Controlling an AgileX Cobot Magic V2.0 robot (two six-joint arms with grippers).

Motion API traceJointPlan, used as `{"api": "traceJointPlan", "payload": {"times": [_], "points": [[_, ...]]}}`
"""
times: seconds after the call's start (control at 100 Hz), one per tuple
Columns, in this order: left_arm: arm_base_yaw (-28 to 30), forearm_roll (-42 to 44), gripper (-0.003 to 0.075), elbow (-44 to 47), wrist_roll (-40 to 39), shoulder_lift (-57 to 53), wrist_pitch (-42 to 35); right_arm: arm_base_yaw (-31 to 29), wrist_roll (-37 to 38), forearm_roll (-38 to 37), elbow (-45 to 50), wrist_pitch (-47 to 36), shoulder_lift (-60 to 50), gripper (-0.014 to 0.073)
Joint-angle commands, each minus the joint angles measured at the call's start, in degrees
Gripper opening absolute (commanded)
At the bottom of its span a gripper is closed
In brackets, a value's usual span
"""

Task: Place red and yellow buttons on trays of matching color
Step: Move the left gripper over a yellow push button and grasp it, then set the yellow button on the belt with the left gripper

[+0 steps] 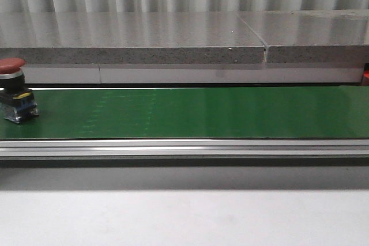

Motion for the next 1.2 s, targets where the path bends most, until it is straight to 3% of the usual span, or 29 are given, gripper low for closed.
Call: {"api": "traceJointPlan", "payload": {"times": [0.0, 0.41, 0.49, 0.63, 0.75, 0.89, 1.19], "points": [[0.06, -0.95, 0.0638, -3.19, -0.65, -0.63, -2.08, 0.08, -0.01, 0.43, -1.57, -4.02, -0.34, -0.0068], [0.06, -0.95, 0.0636, -8.81, -0.21, 5.67, -0.1, 0.08, -0.01, 0.43, -1.57, -4.02, -0.34, -0.0068], [0.06, -0.95, 0.0608, -9.11, -0.21, 5.77, -0.32, 0.08, -0.01, 0.43, -1.57, -4.02, -0.34, -0.0068], [0.06, -0.95, 0.0434, -9.58, -0.16, 5.77, 0.18, 0.08, -0.01, 0.43, -1.57, -4.02, -0.34, -0.0068], [0.06, -0.95, 0.0202, -9.58, -0.16, 5.77, 1.29, 0.08, -0.01, 0.43, -1.57, -4.02, -0.34, -0.0068], [0.06, -0.95, -0.0016, -9.58, -0.16, 4.67, 2.84, 0.08, -0.01, 0.43, -1.57, -4.02, -0.34, -0.0068], [-0.82, -0.95, -0.002, -9.58, 1.29, -5.54, 6.74, 0.08, -0.01, 0.43, -1.57, -4.02, -0.34, -0.0068]]}}
